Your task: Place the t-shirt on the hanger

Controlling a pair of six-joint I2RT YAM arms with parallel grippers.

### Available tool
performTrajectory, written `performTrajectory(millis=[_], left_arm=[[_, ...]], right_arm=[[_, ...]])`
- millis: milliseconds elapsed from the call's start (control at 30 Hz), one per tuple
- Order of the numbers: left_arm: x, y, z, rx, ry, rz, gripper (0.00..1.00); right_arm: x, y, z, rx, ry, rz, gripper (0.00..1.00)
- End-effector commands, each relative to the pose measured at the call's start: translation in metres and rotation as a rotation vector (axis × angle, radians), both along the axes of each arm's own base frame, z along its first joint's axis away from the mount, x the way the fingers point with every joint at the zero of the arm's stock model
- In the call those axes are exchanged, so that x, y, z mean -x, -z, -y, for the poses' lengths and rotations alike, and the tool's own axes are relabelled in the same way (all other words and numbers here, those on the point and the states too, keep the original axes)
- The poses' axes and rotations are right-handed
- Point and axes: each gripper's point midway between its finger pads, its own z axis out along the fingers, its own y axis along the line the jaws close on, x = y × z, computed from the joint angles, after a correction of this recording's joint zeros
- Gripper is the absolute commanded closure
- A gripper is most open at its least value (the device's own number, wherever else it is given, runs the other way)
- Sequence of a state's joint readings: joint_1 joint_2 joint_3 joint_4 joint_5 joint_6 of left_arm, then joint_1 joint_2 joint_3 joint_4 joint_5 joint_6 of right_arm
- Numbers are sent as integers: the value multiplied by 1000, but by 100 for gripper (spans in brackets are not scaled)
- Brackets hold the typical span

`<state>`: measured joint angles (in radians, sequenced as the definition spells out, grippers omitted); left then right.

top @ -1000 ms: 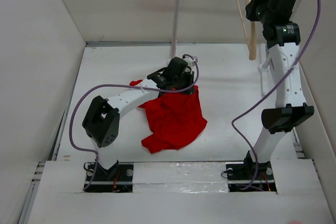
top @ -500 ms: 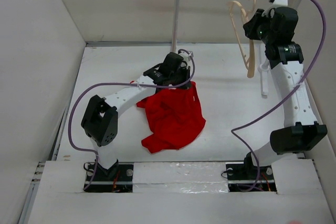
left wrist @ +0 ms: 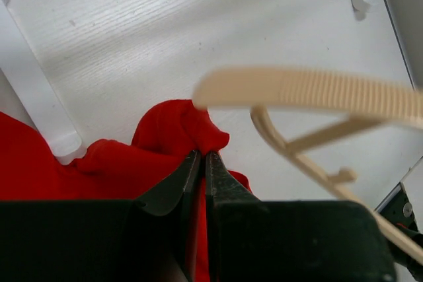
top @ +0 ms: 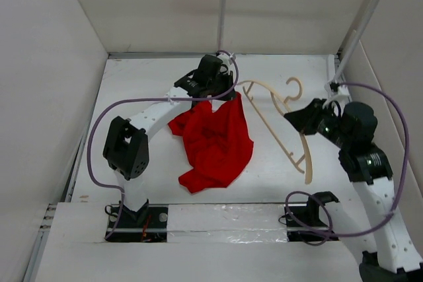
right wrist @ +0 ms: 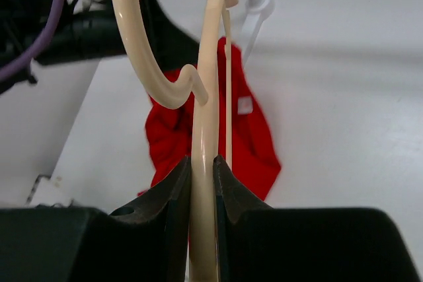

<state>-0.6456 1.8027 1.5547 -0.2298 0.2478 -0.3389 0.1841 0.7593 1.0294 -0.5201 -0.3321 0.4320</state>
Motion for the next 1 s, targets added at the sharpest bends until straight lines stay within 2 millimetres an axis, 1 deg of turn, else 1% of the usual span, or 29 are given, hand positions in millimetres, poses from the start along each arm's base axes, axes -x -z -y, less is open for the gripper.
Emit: performTrajectory(millis=[0,67,100,200,300,367,400,433,467,533,567,600,667,700,767,800,833,867,900,933,967], left_arm=[[-9,-26,8,41,14,44,100],[-11,-24,9,34,12,38,100],[-11,-27,10,35,12,39,100],[-11,-33,10,41,10,39,100],[-11,-34,8,32,2,38,100],[-12,-37,5,30,-10,48,100],[-13,-38,4,26,-15,48,100],[-13,-39,3,23,-21,53,100],[-13,-38,2,16,-23,51,100],[-14,-40,2,19,-26,54,100],[-13,-42,3,22,-22,58,100],[-14,-45,4,28,-21,58,100],[-11,-50,6,48,-10,54,100],[-9,-52,7,55,-5,52,100],[-6,-61,7,73,5,59,100],[-1,-63,10,74,16,60,100],[4,-66,14,81,33,61,100],[7,-70,13,88,41,61,100],[11,-72,13,91,49,54,100],[18,-73,17,96,68,49,100],[26,-78,18,104,76,51,100]], right_arm=[[49,20,-11,-102,-54,-99,100],[59,28,-11,-122,-47,-127,100],[61,37,-10,-121,-45,-143,100],[62,40,-10,-111,-48,-137,100],[58,35,-9,-89,-49,-121,100],[58,34,-12,-84,-73,-124,100],[60,35,-10,-75,-66,-139,100],[61,33,-7,-63,-53,-129,100],[60,23,-1,-55,-21,-101,100],[62,20,-1,-60,-21,-97,100],[65,21,-7,-64,-62,-103,100],[63,32,-11,-65,-86,-137,100],[63,39,-21,-101,-130,-168,100],[57,41,-24,-123,-136,-153,100],[54,38,-32,-174,-151,-147,100],[48,34,-34,-193,-152,-128,100],[46,40,-41,-195,-177,-152,100],[45,40,-45,-207,-182,-157,100],[39,34,-50,-216,-184,-127,100],[35,29,-53,-222,-181,-103,100],[31,27,-62,-227,-177,-90,100]])
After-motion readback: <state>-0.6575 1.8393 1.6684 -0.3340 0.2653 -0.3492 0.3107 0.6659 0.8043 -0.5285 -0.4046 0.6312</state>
